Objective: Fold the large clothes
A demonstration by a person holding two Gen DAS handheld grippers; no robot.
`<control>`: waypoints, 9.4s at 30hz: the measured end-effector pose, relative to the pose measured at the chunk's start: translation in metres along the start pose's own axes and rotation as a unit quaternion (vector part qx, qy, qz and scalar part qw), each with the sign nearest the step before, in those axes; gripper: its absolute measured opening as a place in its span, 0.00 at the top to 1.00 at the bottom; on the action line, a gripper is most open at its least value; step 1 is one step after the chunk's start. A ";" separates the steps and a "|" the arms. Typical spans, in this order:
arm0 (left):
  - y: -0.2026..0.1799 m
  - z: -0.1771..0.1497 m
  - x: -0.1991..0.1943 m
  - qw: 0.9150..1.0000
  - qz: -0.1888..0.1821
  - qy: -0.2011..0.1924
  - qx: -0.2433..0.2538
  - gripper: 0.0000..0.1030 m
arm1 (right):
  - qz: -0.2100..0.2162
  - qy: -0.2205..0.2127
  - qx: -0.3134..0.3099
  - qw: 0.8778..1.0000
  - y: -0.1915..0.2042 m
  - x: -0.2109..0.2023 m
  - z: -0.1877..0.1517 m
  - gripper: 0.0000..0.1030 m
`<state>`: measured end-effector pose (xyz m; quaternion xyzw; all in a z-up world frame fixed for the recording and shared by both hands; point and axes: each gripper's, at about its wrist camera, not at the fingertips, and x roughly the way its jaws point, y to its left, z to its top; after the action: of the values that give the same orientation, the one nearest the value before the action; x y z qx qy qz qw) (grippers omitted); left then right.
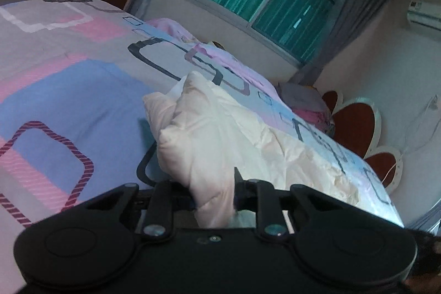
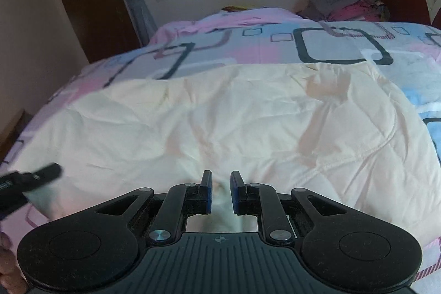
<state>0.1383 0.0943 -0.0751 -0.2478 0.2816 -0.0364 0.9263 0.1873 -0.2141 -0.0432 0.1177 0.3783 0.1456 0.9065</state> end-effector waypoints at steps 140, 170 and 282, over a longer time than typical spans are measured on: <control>-0.213 -0.025 0.122 0.942 -0.109 0.138 0.285 0.53 | -0.044 -0.054 0.015 0.997 -0.222 -0.088 0.088 0.54; -0.257 -0.014 0.278 0.920 -0.096 0.201 0.323 0.53 | -0.099 0.046 0.072 0.991 -0.231 0.085 0.127 0.76; -0.143 -0.070 0.143 0.969 -0.107 0.223 0.016 0.08 | 0.206 0.099 0.180 0.957 -0.306 0.022 0.015 0.00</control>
<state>0.2304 -0.0911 -0.1287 -0.2472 0.4517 -0.1945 0.8349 0.2665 -0.4924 -0.1465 0.3396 0.4537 0.2695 0.7786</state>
